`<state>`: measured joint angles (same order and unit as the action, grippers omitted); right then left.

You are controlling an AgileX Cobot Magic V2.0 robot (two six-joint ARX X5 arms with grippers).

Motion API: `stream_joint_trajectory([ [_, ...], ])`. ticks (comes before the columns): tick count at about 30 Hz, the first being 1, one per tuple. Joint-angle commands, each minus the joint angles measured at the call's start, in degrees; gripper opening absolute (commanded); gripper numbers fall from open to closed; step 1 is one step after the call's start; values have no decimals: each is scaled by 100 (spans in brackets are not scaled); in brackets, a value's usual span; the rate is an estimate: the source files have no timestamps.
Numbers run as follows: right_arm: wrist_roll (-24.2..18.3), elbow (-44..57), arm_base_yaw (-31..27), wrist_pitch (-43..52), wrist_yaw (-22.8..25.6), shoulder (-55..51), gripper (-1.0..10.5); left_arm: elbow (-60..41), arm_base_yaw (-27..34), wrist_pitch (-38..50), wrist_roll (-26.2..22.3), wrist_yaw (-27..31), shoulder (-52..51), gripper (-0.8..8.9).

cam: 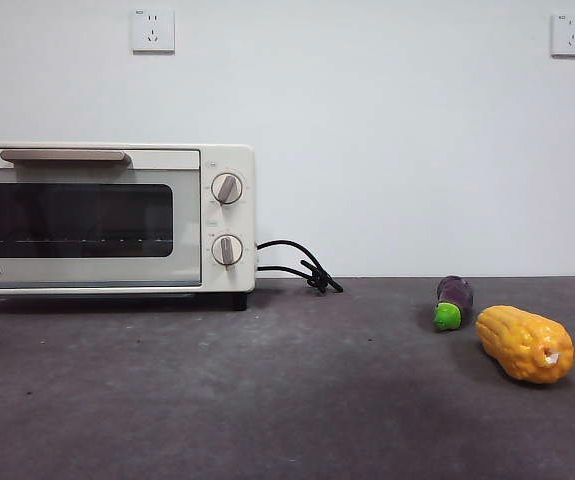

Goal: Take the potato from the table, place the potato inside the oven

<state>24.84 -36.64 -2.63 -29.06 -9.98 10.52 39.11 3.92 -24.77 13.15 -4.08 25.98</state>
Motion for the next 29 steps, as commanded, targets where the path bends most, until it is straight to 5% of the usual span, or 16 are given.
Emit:
stream_joint_trajectory([
  [1,-356,-452,-2,-251,-11,319,-6,529,2,-98,15,-142,686,-6],
  [11,-1054,-1749,-2,-901,-15,1401,1,2374,2,-131,13,-280,3093,-5],
  [18,-1484,-2363,-2,-1751,-511,2079,1,3552,103,-514,-44,-1578,4809,-6],
  [29,-1742,-2511,-2,-2033,-1174,2347,1,4830,234,-903,168,-2341,6863,-6],
])
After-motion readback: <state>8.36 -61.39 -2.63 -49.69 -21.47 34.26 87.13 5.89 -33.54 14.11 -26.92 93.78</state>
